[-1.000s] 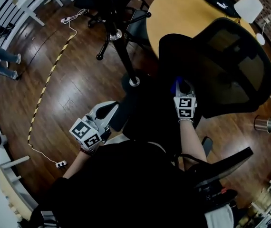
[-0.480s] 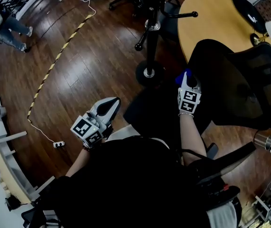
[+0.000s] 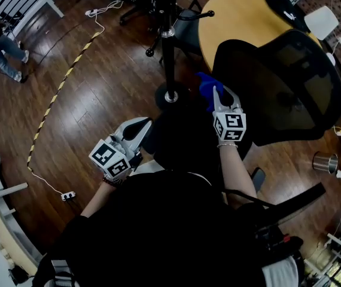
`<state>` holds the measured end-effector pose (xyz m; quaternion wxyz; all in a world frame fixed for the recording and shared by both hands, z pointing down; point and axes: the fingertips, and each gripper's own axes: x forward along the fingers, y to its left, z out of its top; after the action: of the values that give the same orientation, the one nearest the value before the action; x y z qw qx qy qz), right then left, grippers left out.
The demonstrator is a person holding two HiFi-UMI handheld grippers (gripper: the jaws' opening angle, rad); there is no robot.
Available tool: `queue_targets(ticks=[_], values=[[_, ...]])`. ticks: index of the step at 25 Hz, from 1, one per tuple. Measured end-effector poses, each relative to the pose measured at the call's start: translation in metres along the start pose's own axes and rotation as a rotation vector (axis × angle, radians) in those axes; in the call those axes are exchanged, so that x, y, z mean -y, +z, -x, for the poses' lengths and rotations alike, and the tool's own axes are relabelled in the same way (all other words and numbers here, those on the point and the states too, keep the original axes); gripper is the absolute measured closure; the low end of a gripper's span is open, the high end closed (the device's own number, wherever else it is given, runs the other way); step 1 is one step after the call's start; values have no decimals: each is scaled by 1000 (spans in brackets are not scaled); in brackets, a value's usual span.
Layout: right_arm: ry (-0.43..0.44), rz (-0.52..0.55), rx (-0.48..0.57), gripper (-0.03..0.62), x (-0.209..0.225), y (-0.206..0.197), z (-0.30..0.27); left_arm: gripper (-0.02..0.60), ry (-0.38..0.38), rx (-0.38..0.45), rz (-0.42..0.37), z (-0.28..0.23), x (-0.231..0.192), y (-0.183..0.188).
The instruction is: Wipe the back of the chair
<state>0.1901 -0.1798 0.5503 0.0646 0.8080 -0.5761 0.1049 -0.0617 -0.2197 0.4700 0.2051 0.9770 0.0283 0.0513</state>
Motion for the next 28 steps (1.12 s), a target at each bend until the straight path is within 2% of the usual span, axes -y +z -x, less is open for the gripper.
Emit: queue_targets(ticks=[3, 7, 11, 15, 19, 22, 28], values=[[-67, -40, 50, 554, 30, 10, 70, 575, -61, -13, 0, -20, 26, -9], [-200, -12, 38, 554, 78, -1, 166, 575, -167, -43, 7, -61, 64, -27], [-344, 30, -74, 554, 123, -56, 248, 575, -269, -72, 29, -105, 109, -42], [-462, -14, -175, 554, 169, -116, 305, 575, -320, -61, 71, -141, 144, -39], [-485, -39, -278, 554, 203, -162, 322, 575, -293, -62, 85, -152, 163, -43], [-477, -25, -348, 554, 231, -193, 315, 575, -259, -80, 57, -153, 162, -52], [-387, 16, -489, 554, 245, -236, 287, 575, -57, -30, 74, -125, 128, -42]])
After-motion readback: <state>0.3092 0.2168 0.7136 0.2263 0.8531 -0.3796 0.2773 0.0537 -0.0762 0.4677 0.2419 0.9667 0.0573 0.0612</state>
